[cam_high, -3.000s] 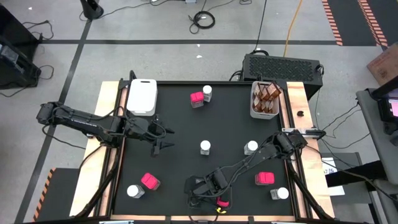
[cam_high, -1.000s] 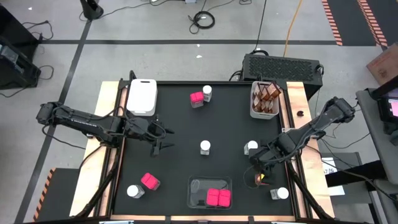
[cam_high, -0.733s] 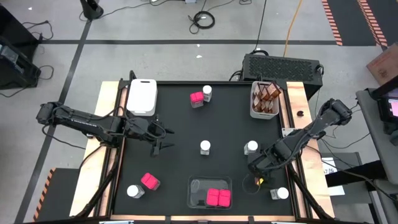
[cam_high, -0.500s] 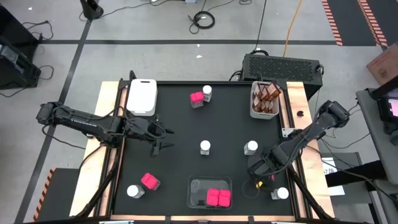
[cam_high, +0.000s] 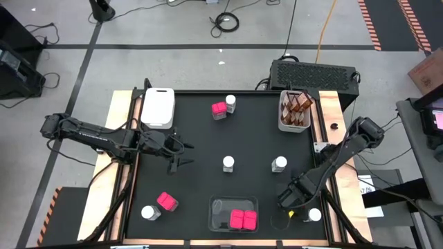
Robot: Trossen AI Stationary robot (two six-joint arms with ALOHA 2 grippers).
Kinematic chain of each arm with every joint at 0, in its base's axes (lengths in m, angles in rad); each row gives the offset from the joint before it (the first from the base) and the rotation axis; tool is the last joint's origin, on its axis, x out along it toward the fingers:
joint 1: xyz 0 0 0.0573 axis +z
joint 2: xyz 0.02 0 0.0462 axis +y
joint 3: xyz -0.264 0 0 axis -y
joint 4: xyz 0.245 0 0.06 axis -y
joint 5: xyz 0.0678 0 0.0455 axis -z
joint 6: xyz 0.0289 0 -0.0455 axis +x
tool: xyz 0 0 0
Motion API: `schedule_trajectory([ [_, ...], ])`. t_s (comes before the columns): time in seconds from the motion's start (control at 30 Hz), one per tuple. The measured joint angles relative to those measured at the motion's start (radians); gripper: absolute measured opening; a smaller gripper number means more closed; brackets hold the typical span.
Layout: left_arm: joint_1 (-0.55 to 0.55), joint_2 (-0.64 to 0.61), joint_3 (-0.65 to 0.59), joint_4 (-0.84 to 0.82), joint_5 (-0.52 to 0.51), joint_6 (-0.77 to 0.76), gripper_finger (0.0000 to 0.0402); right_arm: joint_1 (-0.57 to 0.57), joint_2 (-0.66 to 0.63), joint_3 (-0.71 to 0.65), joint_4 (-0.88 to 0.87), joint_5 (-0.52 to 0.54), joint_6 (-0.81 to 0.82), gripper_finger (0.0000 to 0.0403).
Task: Sort spices by type
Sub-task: Put the red seasoning can into the black bin
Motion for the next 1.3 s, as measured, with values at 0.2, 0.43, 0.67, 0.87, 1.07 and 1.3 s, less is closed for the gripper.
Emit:
schedule_trajectory([
  [0.2, 0.0, 0.0, 0.0, 0.002, 0.0, 0.0, 0.0277, 0.026, 0.036, 0.0, 0.007, 0.049, -0.009, 0.0352],
  [0.43, 0.0, 0.0, 0.0, 0.007, 0.0, 0.0, 0.0277, 0.03, 0.11, 0.0, 0.008, 0.048, -0.077, 0.0352],
  [0.67, 0.0, 0.0, 0.0, 0.007, 0.0, -0.001, 0.0277, 0.03, 0.137, 0.0, 0.007, 0.045, -0.127, 0.0328],
  [0.87, 0.0, 0.0, 0.0, 0.007, 0.0, -0.001, 0.0277, 0.03, 0.133, 0.0, 0.007, 0.044, -0.156, 0.0271],
  [1.07, 0.0, 0.0, 0.0, 0.007, 0.0, -0.001, 0.0277, 0.03, 0.133, 0.0, 0.006, 0.044, -0.186, 0.0213],
  [1.3, 0.0, 0.0, 0.0, 0.007, 0.0, -0.002, 0.0277, 0.027, 0.133, 0.0, 0.007, -0.009, -0.223, 0.021],
])
